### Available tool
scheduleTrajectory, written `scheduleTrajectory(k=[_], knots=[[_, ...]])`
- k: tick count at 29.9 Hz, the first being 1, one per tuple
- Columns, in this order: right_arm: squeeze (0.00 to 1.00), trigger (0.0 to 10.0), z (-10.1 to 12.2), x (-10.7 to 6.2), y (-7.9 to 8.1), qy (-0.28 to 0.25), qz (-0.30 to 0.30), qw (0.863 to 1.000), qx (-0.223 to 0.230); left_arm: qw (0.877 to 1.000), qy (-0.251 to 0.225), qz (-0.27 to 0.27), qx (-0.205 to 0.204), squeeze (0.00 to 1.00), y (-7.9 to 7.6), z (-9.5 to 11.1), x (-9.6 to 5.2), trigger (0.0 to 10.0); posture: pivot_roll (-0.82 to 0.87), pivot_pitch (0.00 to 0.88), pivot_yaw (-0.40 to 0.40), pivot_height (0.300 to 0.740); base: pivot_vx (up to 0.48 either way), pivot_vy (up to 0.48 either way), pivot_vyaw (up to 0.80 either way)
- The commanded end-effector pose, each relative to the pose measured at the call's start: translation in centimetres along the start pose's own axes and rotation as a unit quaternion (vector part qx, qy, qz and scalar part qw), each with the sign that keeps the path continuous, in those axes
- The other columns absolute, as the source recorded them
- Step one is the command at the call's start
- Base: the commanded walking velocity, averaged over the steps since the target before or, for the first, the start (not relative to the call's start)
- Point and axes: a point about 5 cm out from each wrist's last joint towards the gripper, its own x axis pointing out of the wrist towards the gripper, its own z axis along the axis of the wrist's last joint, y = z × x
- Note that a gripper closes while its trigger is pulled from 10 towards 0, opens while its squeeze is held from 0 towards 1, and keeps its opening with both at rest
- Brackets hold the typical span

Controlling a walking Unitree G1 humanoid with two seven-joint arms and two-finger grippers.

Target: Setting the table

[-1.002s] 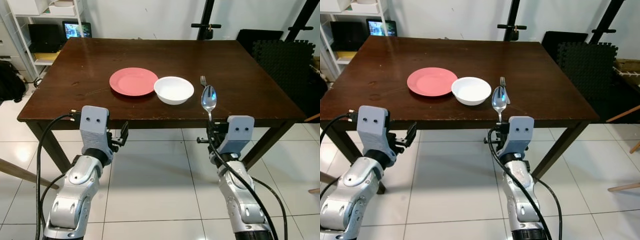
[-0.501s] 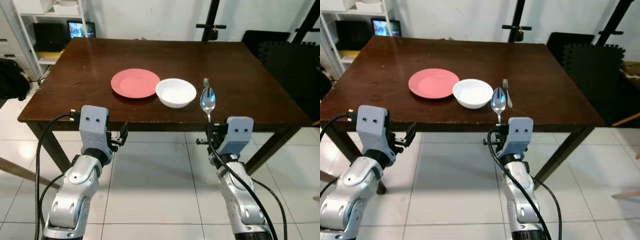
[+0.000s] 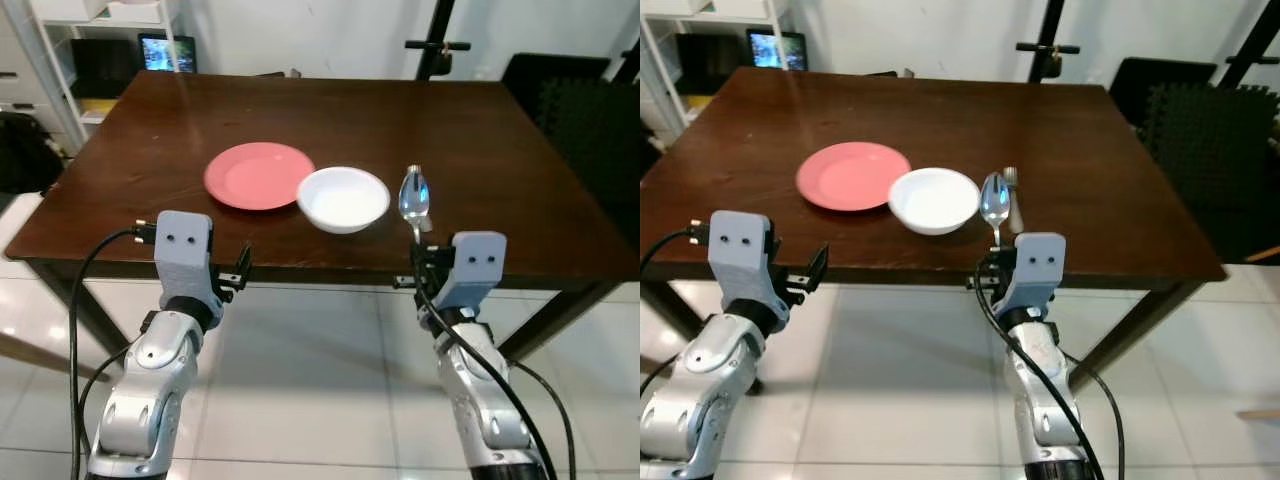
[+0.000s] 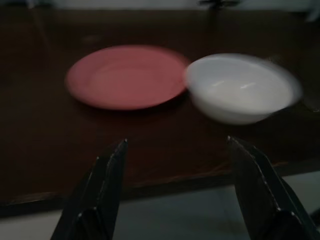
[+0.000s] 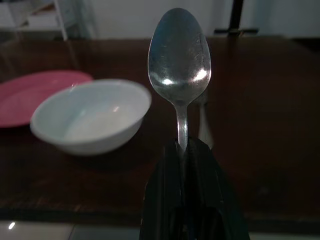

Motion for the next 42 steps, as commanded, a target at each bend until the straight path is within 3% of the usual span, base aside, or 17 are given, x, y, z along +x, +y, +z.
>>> scheduleTrajectory(k=[1, 18, 29, 42], knots=[[0.0, 10.0, -0.4, -0.3, 0.5, 0.005, 0.005, 1.0, 0.009, 1.0, 0.013, 0.013, 0.002, 0.0, 0.7, -0.6, -0.2, 10.0, 0.07, 0.152, 0.032, 0.74, 0.0, -0.24, 0.0], [0.0, 10.0, -0.2, -0.1, 0.5, 0.004, 0.007, 1.0, 0.006, 1.0, 0.017, 0.005, -0.01, 0.0, 0.4, -0.7, -0.3, 10.0, 0.08, 0.146, 0.031, 0.74, 0.0, -0.028, 0.0], [0.0, 10.0, 1.8, 1.2, 0.0, -0.029, 0.011, 0.999, 0.007, 1.0, 0.017, -0.004, -0.004, 0.0, 0.8, -0.6, -0.2, 10.0, 0.08, 0.144, 0.029, 0.74, 0.0, 0.0, 0.0], [0.0, 10.0, 2.0, 1.4, -1.4, -0.034, -0.013, 0.999, 0.004, 1.0, 0.005, -0.009, 0.009, 0.0, 0.9, -0.3, 0.0, 10.0, 0.07, 0.147, 0.032, 0.74, 0.443, 0.0, 0.0]])
